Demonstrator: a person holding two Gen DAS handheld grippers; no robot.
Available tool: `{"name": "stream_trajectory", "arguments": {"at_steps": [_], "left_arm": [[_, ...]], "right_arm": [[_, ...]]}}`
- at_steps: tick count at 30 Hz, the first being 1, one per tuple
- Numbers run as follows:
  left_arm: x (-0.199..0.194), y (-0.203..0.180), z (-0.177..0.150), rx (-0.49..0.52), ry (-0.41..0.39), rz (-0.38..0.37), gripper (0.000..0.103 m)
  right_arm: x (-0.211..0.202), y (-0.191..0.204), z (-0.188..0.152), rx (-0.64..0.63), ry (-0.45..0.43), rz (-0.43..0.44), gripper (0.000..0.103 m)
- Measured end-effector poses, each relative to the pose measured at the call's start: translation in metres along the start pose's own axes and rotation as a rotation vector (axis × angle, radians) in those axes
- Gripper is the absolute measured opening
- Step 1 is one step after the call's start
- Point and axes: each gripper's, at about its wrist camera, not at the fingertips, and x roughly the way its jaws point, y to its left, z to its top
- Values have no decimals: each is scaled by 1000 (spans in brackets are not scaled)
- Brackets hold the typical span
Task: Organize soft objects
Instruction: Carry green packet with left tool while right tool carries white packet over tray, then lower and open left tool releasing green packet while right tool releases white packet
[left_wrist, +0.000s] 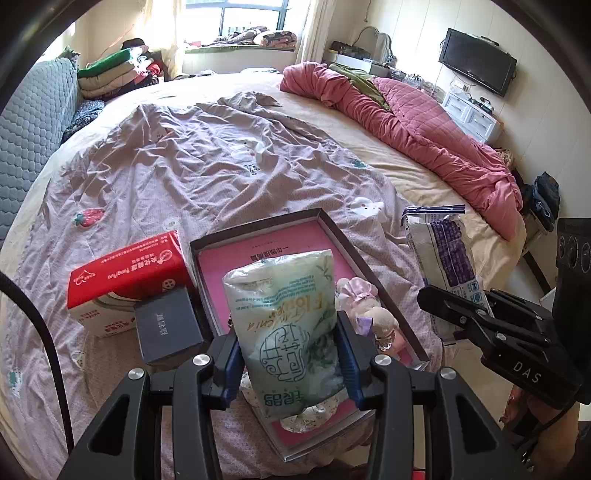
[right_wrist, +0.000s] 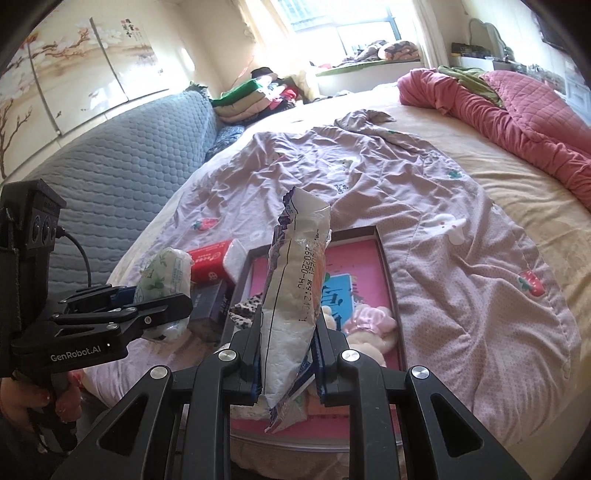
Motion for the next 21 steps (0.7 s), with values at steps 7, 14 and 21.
{"name": "stream_trajectory", "arguments": {"at_steps": [7, 14, 21], "left_arm": [[22, 5, -5, -10, 46, -5, 45], [49, 9, -10, -12, 101, -18, 45], [79, 17, -15, -30, 158, -31, 45]], "right_arm": [[13, -9, -5, 19, 26, -9, 22], [37, -15, -10, 22, 80, -34, 22], [70, -21, -20, 20, 151, -68, 22]]}}
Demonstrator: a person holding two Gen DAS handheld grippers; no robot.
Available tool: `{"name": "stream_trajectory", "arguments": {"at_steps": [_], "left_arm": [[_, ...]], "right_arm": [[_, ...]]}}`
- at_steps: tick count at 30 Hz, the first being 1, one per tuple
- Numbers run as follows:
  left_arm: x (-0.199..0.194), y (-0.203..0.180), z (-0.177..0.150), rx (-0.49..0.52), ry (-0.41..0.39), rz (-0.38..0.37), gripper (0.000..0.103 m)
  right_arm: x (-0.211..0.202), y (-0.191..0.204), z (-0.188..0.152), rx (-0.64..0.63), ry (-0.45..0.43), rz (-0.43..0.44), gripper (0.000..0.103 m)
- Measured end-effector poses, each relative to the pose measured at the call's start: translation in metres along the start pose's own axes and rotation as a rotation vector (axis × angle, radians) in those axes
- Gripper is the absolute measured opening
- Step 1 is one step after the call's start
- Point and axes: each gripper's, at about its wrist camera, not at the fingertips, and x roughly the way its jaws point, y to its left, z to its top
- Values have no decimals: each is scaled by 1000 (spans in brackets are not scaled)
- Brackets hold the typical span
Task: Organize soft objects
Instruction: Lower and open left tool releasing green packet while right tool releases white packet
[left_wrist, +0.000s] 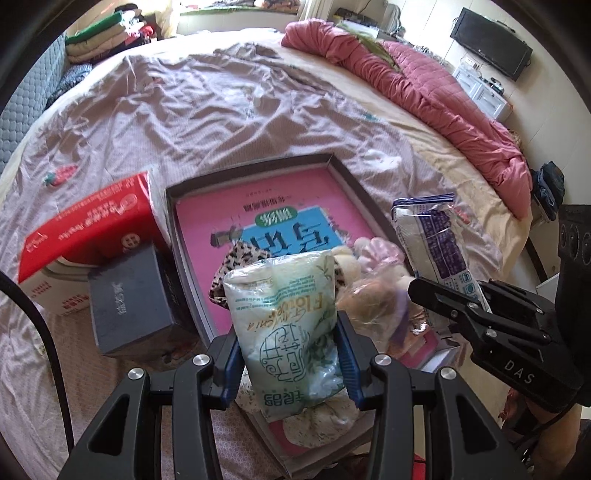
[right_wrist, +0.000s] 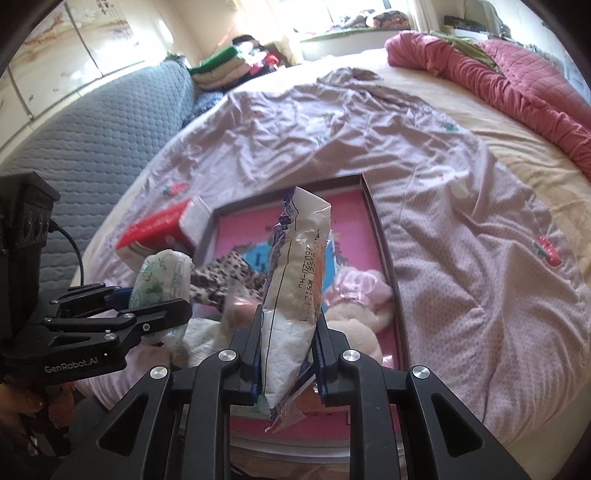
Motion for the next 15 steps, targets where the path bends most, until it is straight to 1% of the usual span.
{"name": "stream_trajectory", "arguments": {"at_steps": [7, 11, 15], "left_arm": [[22, 8, -2, -23, 46, -22, 47], [26, 7, -3, -25, 52, -37, 48], [25, 6, -2, -21, 54, -26, 51]], "right_arm": [[23, 2, 1, -18, 44, -11, 24], [26, 4, -1, -30, 51, -9, 26], [23, 6, -1, -41, 49, -14, 27]]}}
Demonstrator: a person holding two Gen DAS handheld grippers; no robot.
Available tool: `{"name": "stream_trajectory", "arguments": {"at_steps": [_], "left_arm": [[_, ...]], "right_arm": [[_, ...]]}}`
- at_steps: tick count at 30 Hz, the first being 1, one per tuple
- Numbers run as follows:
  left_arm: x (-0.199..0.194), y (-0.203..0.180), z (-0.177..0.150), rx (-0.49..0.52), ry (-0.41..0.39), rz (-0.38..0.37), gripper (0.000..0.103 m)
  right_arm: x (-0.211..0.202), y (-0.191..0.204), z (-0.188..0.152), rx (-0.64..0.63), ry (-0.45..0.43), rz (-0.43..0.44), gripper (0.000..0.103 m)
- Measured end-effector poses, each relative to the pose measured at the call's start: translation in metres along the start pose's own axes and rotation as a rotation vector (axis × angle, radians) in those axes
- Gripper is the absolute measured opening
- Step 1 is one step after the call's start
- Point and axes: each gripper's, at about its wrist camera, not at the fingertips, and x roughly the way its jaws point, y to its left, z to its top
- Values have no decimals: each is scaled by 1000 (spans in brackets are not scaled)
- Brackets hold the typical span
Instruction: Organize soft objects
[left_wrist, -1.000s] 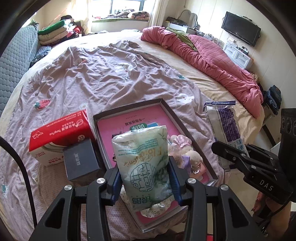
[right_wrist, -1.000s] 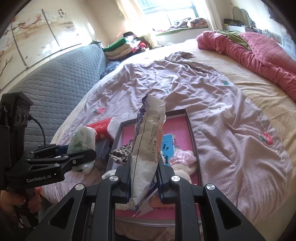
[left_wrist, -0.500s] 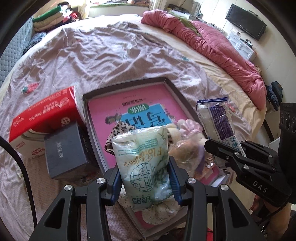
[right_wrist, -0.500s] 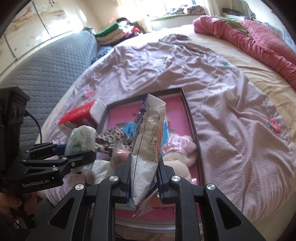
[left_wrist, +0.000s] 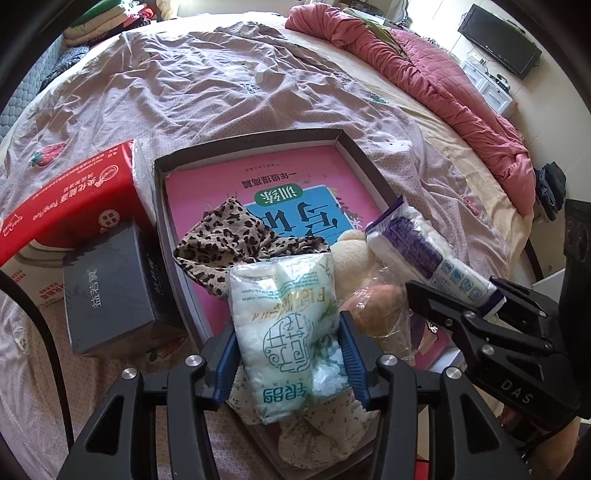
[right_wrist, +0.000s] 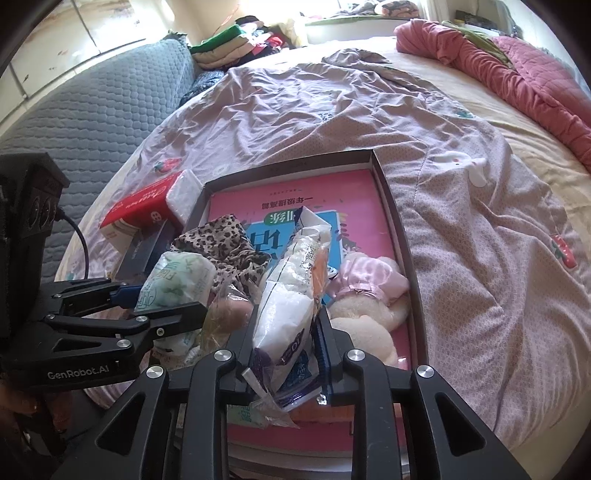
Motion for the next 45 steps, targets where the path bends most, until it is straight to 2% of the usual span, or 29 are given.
{"name": "stream_trajectory", "arguments": {"at_steps": [5, 10, 15, 20, 26, 34, 40, 45], "left_arm": [[-8, -1, -1, 9, -14, -1, 60], [-17, -3, -3, 15, -26, 8, 64], [-29, -4, -7, 17, -39, 11, 70], [-43, -7, -14, 23, -58, 23, 72], [-72, -8, -29, 16, -102, 42, 78], [-113, -9, -56, -13, -160, 115, 83], [-138, -9, -84, -48, -196, 167, 83], [-153, -5, -106, -63, -212, 211, 83]], "right_arm": [[-11, 2, 1, 9, -25, 9, 41], [-23, 6, 2, 7, -42, 1, 42], [-44, 9, 1, 20, -78, -18, 52], [-70, 14, -1, 36, -118, -39, 65], [-102, 31, -6, 21, -150, -81, 74], [-131, 63, -29, -39, -184, -105, 79], [-137, 84, -52, -68, -172, -158, 83], [-138, 97, -68, -73, -167, -157, 83]]}}
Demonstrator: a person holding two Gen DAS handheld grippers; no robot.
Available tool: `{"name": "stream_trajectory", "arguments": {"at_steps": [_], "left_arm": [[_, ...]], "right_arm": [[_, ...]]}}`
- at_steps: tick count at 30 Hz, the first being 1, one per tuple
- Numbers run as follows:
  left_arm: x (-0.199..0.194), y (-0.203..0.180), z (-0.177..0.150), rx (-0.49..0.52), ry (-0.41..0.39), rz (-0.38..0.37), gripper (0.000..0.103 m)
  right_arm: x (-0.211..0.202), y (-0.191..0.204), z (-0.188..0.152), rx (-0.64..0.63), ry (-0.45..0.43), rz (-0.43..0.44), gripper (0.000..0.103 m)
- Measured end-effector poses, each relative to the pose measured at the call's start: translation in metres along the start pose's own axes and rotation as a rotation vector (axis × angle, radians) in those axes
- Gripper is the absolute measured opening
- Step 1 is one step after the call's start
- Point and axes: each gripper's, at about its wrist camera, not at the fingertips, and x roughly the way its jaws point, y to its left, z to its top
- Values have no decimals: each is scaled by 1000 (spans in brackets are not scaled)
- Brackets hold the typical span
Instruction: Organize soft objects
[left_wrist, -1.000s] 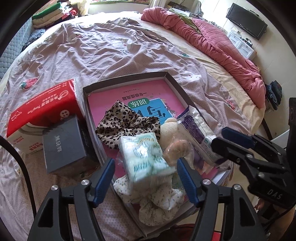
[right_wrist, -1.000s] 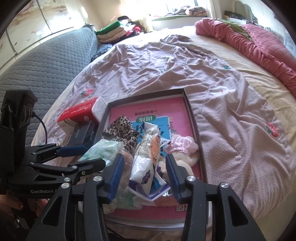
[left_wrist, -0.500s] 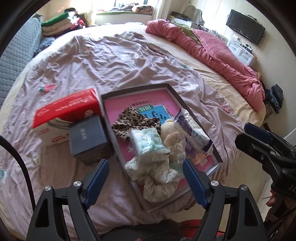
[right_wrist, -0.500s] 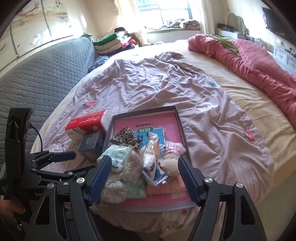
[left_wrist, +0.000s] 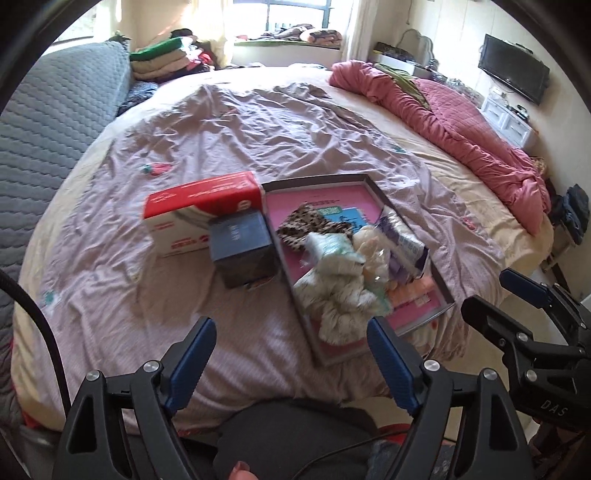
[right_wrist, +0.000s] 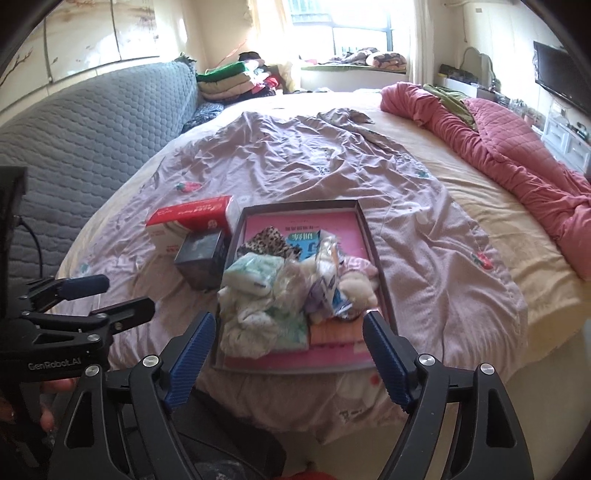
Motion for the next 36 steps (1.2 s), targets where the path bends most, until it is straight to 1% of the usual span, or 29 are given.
{"name": "stream_trajectory", "arguments": {"at_steps": [3, 10, 16, 20, 27, 31, 36], "left_arm": [[-8, 5, -13, -18, -6, 20, 83], [-16, 16, -30, -50, -5, 51, 83], [-20, 22, -39, -69, 1, 74, 83], [-23, 24, -43, -83, 0, 87, 83], [-27, 24, -47, -81, 1, 104, 83], [-28, 25, -47, -93, 1, 105, 83], [-28, 23, -48, -84, 4, 105, 83]], "right_arm": [[-4, 9, -5, -26, -10, -12, 83], [-16, 20, -11, -34, -56, -28, 83], [-17, 30, -17, -55, -60, -33, 83], [-16, 33, -21, -56, -59, -31, 83], [-16, 33, -24, -36, -66, -26, 83], [-14, 35, -26, -37, -57, -17, 83], [-13, 34, -27, -22, -50, -19, 83]]}}
